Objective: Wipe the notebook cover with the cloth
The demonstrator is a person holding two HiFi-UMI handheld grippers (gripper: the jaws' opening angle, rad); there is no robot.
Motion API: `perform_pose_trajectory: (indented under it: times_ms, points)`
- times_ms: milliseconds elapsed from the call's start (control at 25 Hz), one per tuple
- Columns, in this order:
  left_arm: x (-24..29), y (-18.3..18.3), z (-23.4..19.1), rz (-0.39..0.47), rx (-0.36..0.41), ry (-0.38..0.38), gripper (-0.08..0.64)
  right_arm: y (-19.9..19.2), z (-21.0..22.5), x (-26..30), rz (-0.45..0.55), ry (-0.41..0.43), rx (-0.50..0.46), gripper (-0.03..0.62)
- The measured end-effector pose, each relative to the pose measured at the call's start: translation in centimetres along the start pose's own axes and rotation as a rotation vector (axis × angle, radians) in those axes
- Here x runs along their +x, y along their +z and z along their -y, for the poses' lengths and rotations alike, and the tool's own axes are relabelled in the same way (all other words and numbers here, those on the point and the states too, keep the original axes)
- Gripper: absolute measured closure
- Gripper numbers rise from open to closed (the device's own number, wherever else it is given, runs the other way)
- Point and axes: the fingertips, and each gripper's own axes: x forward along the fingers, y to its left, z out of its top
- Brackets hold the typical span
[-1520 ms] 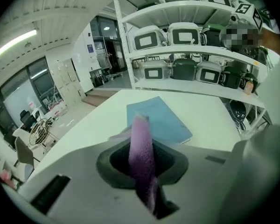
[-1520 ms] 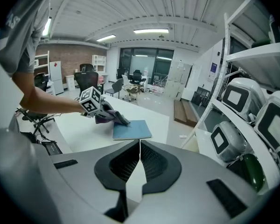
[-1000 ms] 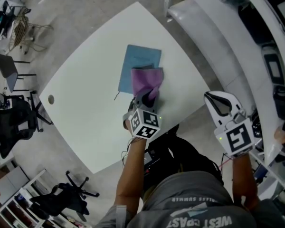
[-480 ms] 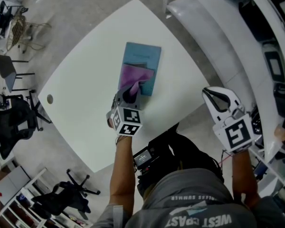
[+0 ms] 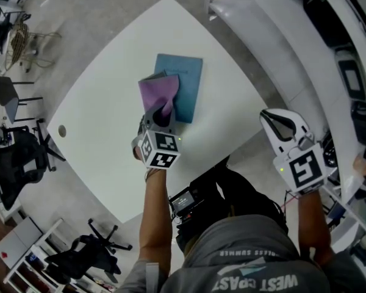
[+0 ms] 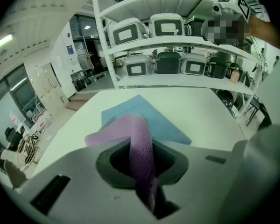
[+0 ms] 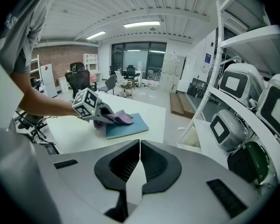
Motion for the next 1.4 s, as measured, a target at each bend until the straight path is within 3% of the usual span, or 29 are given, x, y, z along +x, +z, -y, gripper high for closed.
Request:
perform_pose_trajectory:
  times_ms: [200,360,560,1040,1200,1400]
  points:
    - [2.0,3.9,6.7,0.032,0.086,-0.120,0.509,-0.7,0.3,-0.6,-0.007,-0.023,0.020,0.561]
    - [3.1,5.4,8.9,0.043,0.113,-0.162,0.509,-1.5,0.7,-1.2,-0.016,-0.039,0.034,0.561]
    - [2.9,5.4,7.2,0.046,0.090,-0.149,0.509,-2.3,1.1,-1.5,-0.020,-0.045,0.046,0.561]
    - [0.7,-0.7,-4.2,-0.059,-0.003,0.043,0.509,-1.2,0.6,-0.1,-0.015,-0.007,0.018,0.561]
    - [1.1,0.1,-3.3,-0.054,0.021,0.023,0.509,-0.7,0.4,0.4,-0.013,-0.002,0.019,0.561]
    - [2.9,3.4,1.5,-0.022,0.099,-0.077,0.509,-0.9,0.8,0.3,-0.016,-0.014,0.023,0.561]
